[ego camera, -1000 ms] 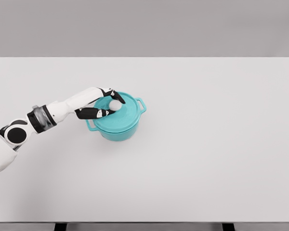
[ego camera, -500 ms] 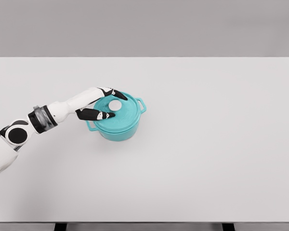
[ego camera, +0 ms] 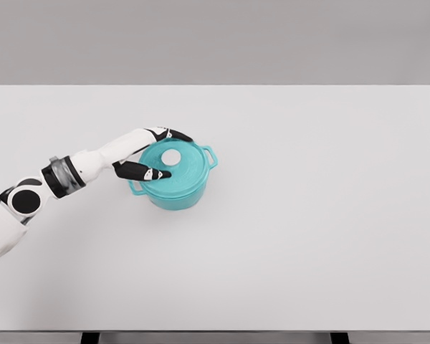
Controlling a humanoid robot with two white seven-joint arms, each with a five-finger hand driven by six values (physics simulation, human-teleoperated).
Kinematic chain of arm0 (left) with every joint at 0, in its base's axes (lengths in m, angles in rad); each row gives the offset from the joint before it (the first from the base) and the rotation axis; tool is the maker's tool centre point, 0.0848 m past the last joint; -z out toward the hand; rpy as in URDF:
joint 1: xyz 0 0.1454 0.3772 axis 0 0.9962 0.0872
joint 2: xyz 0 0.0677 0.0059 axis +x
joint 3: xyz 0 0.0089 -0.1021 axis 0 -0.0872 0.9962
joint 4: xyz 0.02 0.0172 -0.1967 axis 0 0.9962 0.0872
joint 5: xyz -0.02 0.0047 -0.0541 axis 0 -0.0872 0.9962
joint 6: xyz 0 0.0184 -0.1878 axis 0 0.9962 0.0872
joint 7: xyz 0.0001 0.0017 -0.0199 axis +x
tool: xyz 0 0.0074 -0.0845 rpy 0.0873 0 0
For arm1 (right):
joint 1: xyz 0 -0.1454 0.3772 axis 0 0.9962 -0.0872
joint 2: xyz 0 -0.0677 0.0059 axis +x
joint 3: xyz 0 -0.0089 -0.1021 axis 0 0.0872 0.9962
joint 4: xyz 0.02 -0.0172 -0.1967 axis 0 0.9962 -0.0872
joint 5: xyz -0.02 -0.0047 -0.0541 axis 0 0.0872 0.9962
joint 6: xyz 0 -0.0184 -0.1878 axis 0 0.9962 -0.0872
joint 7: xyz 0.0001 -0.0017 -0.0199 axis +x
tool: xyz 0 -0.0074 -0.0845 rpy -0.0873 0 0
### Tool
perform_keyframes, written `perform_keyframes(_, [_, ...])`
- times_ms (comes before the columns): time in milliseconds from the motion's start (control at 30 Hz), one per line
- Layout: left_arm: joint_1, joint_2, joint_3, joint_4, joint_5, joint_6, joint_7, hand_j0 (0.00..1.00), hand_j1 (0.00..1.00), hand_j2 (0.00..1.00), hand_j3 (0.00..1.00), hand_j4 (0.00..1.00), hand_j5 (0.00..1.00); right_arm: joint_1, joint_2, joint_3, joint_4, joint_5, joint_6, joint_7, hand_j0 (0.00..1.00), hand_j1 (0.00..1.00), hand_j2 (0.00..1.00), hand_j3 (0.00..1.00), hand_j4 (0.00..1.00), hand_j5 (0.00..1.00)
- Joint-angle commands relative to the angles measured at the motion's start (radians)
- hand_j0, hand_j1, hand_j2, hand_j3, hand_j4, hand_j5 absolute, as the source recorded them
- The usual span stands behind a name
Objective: Cover the pot with left arm
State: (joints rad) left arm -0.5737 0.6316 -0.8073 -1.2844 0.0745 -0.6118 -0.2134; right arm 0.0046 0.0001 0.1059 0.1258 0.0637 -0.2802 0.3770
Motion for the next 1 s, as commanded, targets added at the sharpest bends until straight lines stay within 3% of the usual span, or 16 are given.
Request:
perform_keyframes(0, [0.0,0.005,0.002,-0.007,0.018,0.001,0.0,0.86,0.86,0.86,0.86,0.86,0.86,0.0,0.0,0.0,0.0,0.001,0.0,0.0,1.0,1.0,1.0,1.0,1.0,1.0])
perform_keyframes(433, [-0.002,0.025,0.002,-0.052,0.06,0.001,-0.001,0.93,0.93,0.93,0.93,0.93,0.93,0.002,0.0,0.0,0.0,0.001,0.0,0.0,1.0,1.0,1.0,1.0,1.0,1.0])
perform_keyframes(633, [0.002,0.109,0.003,-0.127,0.12,0.001,-0.001,0.95,0.95,0.95,0.95,0.95,0.95,0.0,0.0,0.0,0.0,0.001,0.0,0.0,1.0,1.0,1.0,1.0,1.0,1.0])
perform_keyframes(667, [0.014,0.177,0.008,-0.167,0.166,0.001,-0.003,1.0,1.0,1.0,1.0,1.0,1.0,0.0,0.0,0.0,0.0,0.001,0.0,0.0,1.0,1.0,1.0,1.0,1.0,1.0])
perform_keyframes(733, [0.018,0.255,0.013,-0.204,0.185,0.001,-0.003,1.0,1.0,1.0,1.0,1.0,1.0,0.0,0.0,0.0,0.0,0.001,0.0,0.0,1.0,1.0,1.0,1.0,1.0,1.0])
perform_keyframes(767, [0.034,0.312,0.029,-0.214,0.192,0.001,-0.003,1.0,1.0,1.0,1.0,1.0,1.0,0.0,0.0,0.0,0.0,0.001,0.0,0.0,1.0,1.0,1.0,1.0,1.0,1.0])
perform_keyframes(833, [0.138,0.379,0.172,-0.21,0.196,0.001,-0.018,1.0,1.0,1.0,1.0,1.0,1.0,0.0,0.0,0.0,0.0,0.001,0.0,0.0,1.0,1.0,1.0,1.0,1.0,1.0])
perform_keyframes(867, [0.175,0.401,0.21,-0.208,0.196,0.001,-0.017,1.0,1.0,1.0,1.0,1.0,1.0,0.0,0.0,0.0,0.0,0.001,0.0,0.0,1.0,1.0,1.0,1.0,1.0,1.0])
perform_keyframes(967, [0.192,0.405,0.22,-0.178,0.194,0.001,-0.018,1.0,1.0,1.0,1.0,1.0,1.0,0.002,0.0,0.0,0.0,0.001,0.0,0.0,1.0,1.0,1.0,1.0,1.0,1.0])
